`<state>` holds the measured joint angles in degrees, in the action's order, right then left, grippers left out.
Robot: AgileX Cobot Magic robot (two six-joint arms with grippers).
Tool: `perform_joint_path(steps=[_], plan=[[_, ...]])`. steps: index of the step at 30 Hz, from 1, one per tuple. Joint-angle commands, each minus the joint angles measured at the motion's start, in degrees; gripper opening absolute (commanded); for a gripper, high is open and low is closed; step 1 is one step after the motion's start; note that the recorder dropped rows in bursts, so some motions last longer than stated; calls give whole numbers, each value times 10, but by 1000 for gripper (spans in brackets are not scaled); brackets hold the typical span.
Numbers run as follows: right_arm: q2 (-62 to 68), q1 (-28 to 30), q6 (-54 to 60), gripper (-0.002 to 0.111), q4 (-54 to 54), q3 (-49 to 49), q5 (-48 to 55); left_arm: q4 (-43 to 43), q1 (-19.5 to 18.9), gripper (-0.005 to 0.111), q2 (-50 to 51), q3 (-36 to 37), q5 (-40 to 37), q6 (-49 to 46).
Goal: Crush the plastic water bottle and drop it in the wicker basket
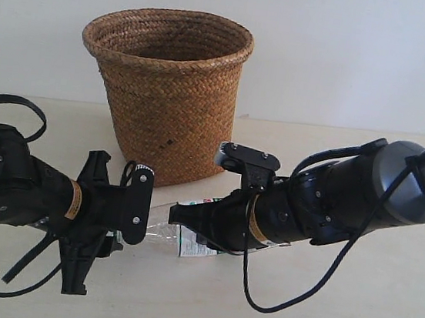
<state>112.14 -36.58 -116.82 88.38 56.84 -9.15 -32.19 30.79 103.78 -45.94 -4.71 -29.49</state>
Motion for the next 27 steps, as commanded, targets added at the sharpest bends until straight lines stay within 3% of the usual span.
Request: perform_joint_path(steps=[1,21,27], plan=[[8,1,4,0,8,-7,11,2,4,4,0,-1,1,-1],[-119,-1,4,0,8,-10,-16,2,4,4,0,0,-18,1],[-185,-36,32,0,10,-50,107,2,4,4,0,0,-18,2]])
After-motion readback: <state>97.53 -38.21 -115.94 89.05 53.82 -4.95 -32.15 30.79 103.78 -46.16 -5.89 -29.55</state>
